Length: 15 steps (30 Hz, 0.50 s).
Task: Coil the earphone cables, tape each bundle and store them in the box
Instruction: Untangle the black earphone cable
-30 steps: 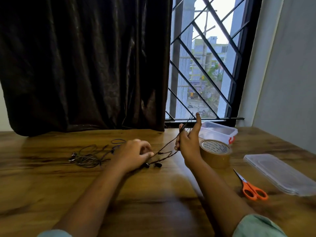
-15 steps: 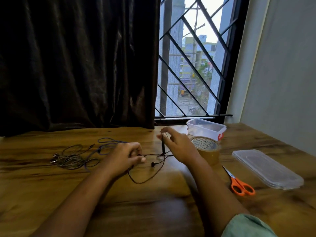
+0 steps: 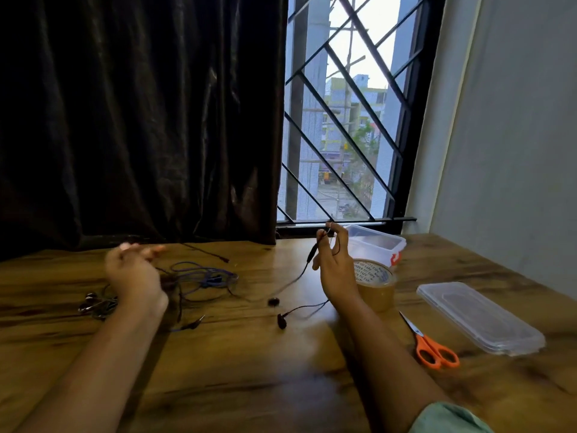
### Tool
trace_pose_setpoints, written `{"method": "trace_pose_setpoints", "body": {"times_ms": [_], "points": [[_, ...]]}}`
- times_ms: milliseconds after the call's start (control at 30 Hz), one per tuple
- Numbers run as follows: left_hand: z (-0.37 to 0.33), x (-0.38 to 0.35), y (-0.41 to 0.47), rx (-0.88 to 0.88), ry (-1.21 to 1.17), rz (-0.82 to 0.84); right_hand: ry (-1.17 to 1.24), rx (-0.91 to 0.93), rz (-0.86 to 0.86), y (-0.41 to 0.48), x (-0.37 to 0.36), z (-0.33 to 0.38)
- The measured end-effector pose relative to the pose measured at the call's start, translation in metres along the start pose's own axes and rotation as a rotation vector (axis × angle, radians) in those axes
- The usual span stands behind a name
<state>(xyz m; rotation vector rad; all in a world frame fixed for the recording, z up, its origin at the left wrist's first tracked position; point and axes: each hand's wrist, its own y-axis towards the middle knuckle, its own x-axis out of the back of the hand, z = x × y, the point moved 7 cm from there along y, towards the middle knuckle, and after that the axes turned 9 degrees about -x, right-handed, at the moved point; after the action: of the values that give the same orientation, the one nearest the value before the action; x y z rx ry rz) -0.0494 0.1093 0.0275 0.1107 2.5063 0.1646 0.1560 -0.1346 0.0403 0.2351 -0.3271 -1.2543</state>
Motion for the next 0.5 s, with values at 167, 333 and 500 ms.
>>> {"method": "trace_pose_setpoints", "body": {"times_ms": [167,333,500], "points": [[-0.003,-0.026,-0.016,-0.031,0.150,0.324,0.225,-0.107,0.128,-0.005,-0.016,0.004],[0.013,-0.064,-0.064,-0.342,0.861,1.048,0.382,-0.137,0.170,-0.003,-0.016,0.010],[0.024,-0.077,-0.118,-0.328,0.602,1.174,0.228,0.067,0.208,-0.009,-0.019,0.027]]}}
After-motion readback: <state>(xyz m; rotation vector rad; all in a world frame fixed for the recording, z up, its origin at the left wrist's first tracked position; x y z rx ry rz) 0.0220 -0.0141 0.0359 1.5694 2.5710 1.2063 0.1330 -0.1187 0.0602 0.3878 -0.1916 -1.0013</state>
